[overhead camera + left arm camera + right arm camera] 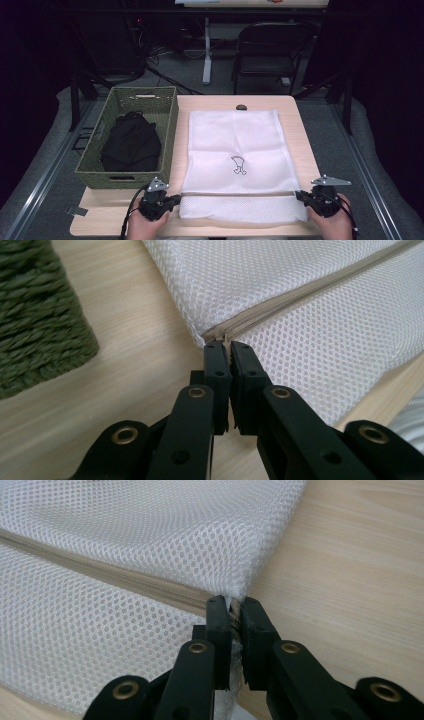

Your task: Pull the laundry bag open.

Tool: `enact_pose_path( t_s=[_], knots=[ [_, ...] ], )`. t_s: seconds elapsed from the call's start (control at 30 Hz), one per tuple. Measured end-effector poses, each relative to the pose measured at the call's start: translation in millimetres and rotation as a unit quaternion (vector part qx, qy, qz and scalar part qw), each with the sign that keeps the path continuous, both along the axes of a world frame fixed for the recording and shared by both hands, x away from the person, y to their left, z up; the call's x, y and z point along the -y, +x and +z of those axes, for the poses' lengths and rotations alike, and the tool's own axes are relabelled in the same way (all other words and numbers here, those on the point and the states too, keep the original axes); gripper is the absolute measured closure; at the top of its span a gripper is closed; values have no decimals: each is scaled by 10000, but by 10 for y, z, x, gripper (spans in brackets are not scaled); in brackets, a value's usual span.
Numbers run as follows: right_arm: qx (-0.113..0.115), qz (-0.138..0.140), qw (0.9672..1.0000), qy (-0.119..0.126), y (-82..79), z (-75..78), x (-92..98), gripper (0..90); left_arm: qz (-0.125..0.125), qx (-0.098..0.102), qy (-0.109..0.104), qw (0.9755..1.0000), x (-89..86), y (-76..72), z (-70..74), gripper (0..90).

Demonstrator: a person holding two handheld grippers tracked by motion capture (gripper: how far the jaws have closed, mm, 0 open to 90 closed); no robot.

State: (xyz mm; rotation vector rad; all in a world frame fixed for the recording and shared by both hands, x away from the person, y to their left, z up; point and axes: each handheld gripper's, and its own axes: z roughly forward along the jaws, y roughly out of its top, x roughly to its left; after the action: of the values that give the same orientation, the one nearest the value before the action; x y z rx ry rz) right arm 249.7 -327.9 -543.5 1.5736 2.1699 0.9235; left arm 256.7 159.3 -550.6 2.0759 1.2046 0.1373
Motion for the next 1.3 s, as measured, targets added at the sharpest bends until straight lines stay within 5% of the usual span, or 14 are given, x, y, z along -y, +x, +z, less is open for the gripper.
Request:
enact_pose_path(
  t_s=[0.3,0.7,0.9,1.3],
  knots=[
    [-27,135,9999,28,14,-20,-75,843,130,-55,-119,9998,-125,11,-17,873],
    [-159,225,9996,117,45,-103,-79,833,163,-111,-49,9998,-132,-3,-59,871],
    [-239,292,9993,57,59,-142,-114,828,124,-75,177,9997,-126,-7,-80,869],
    [-260,297,9992,-8,73,-187,-133,790,246,-88,193,9995,-158,8,-104,838]
  ],
)
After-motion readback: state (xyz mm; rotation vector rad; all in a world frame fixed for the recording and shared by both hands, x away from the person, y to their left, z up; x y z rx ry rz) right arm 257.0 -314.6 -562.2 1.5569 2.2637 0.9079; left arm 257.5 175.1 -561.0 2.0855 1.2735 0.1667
